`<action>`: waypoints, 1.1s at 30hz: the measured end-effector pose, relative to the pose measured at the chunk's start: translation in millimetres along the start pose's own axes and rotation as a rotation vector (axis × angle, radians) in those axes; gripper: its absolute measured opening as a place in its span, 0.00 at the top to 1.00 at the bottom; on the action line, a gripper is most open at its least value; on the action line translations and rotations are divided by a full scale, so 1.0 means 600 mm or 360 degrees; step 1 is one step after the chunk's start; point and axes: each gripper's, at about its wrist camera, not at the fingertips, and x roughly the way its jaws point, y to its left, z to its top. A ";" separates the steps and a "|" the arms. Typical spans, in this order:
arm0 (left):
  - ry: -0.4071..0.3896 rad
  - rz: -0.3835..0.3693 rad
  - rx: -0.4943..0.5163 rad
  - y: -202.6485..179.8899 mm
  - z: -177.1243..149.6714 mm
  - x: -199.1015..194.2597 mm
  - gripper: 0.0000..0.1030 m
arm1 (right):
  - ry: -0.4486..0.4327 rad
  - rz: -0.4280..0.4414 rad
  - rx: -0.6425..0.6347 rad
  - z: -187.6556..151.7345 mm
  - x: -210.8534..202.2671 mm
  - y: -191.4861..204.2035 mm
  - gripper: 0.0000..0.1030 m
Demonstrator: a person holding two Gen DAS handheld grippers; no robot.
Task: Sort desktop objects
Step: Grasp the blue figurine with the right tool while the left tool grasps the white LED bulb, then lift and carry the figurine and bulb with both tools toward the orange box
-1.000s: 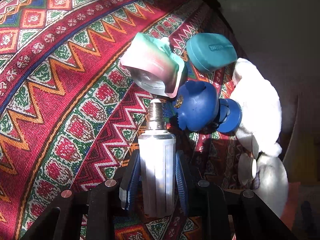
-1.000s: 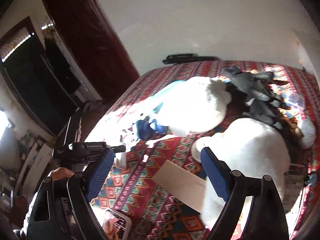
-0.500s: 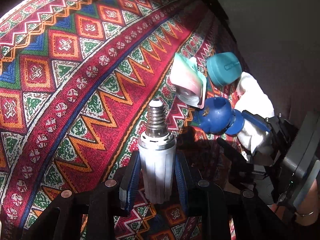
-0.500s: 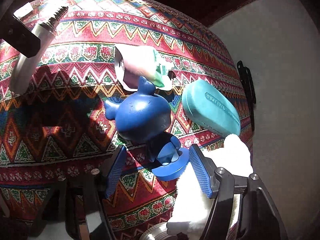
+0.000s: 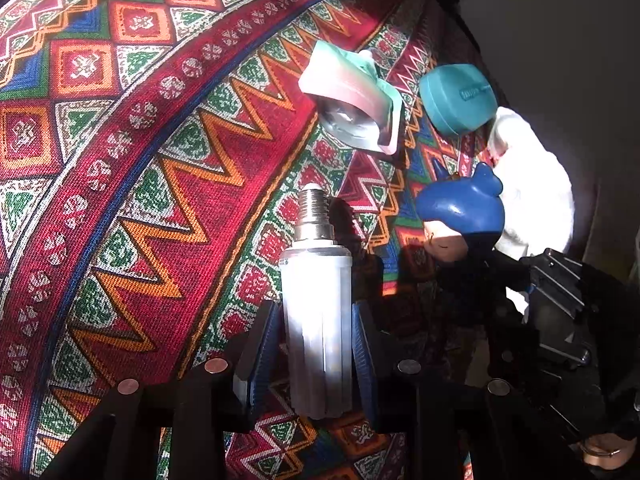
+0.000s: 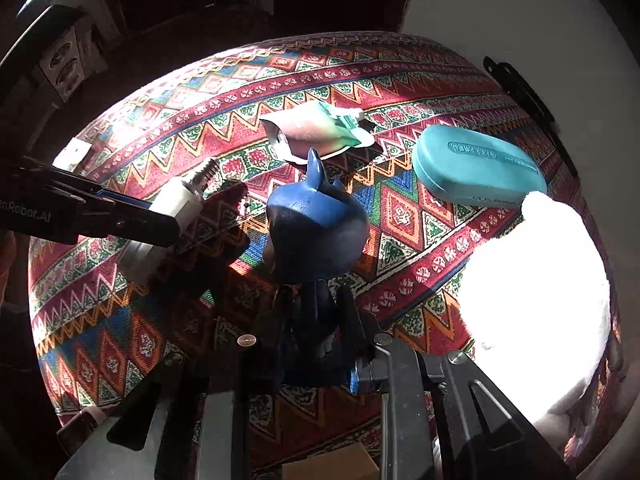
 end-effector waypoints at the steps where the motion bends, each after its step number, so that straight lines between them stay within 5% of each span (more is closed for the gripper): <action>1: -0.0001 0.0002 0.0002 0.001 -0.002 -0.001 0.71 | -0.0022 0.0058 0.0081 -0.014 -0.011 0.000 0.77; 8: -0.0075 0.0047 0.0064 -0.006 -0.010 -0.026 0.74 | -0.0496 0.0450 0.0625 -0.164 -0.169 0.012 0.77; 13: -0.0097 0.0031 0.0092 -0.010 -0.013 -0.036 0.74 | -0.0799 0.0331 0.0804 -0.229 -0.300 -0.012 0.77; 20: -0.0110 -0.0221 0.0047 -0.032 -0.023 -0.051 0.74 | -0.1210 0.0356 0.1037 -0.327 -0.429 -0.049 0.77; 33: -0.0062 -0.0696 0.0221 -0.176 -0.083 -0.090 0.74 | -0.1451 0.0185 0.1328 -0.483 -0.548 -0.080 0.77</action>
